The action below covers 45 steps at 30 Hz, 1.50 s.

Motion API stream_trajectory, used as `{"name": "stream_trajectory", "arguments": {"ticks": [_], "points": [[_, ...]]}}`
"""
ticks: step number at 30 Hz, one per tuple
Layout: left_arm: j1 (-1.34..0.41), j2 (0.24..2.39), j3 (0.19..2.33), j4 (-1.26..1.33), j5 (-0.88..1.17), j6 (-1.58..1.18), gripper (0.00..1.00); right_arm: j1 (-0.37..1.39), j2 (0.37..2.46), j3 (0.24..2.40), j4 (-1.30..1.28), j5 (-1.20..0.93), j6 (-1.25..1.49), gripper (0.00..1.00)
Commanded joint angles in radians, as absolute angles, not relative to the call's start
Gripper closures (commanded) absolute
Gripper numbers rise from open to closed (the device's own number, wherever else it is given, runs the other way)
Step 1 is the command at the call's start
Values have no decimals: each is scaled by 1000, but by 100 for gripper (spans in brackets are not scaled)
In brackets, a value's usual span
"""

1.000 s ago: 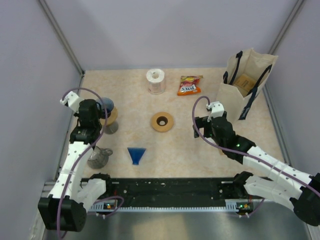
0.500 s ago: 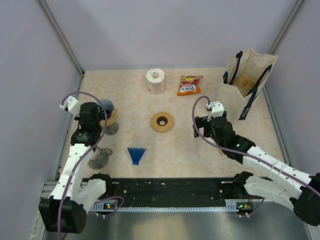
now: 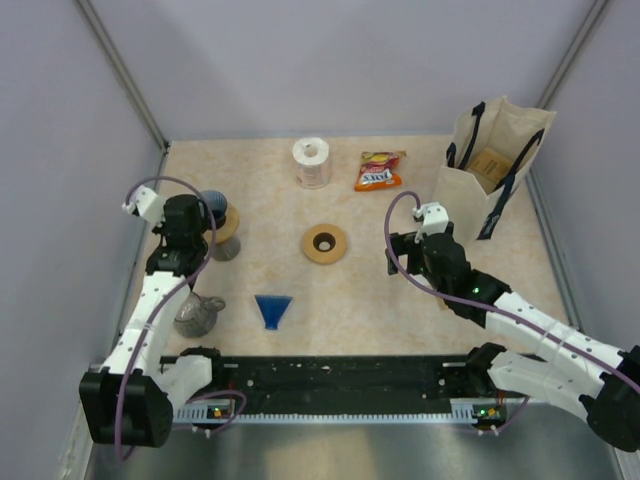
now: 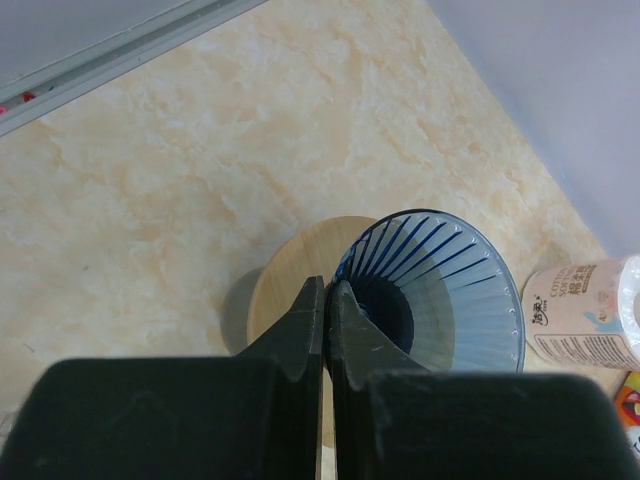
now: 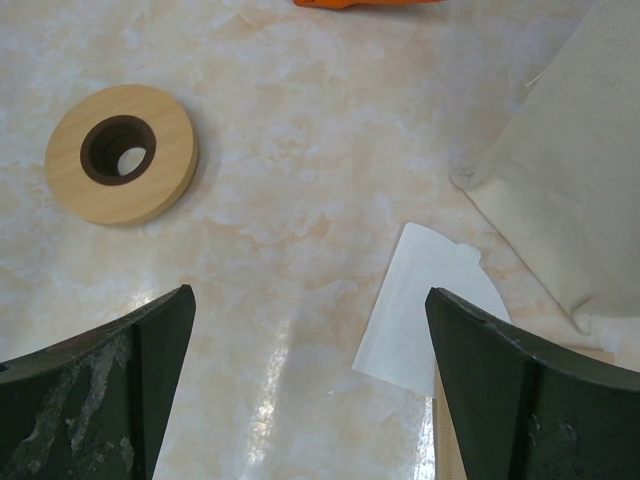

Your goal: Place the coffee filter in the dripper

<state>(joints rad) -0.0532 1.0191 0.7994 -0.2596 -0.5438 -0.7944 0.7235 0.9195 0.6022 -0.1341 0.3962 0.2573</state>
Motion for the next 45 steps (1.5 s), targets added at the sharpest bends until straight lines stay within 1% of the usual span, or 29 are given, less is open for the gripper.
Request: {"name": "stream_trajectory", "arguments": {"ticks": [1,6,14,24,32,34,37,40,42,45], "points": [[-48,1052,795,-463,-548,-799,100,718,910,638,-104,416,265,1],[-48,1072,804,-433,-500,-747,100,718,910,640,-104,416,265,1],[-48,1152,890,-583,-518,-773,100,718,897,638,-118,434,267,1],[-49,1215,946,-635,-459,-709,100,718,888,637,-127,446,262,1],[-49,1171,953,-626,-434,-709,100,716,884,637,-132,456,261,1],[-49,1154,953,-617,-436,-712,96,718,884,637,-130,456,261,1],[-49,1150,963,-612,-439,-712,92,719,884,637,-133,451,264,1],[-49,1150,976,-612,-437,-713,85,716,882,637,-137,451,270,1],[-49,1152,985,-609,-437,-713,78,718,884,635,-138,446,272,1],[-49,1147,997,-607,-425,-713,76,719,884,634,-138,448,276,1]]}}
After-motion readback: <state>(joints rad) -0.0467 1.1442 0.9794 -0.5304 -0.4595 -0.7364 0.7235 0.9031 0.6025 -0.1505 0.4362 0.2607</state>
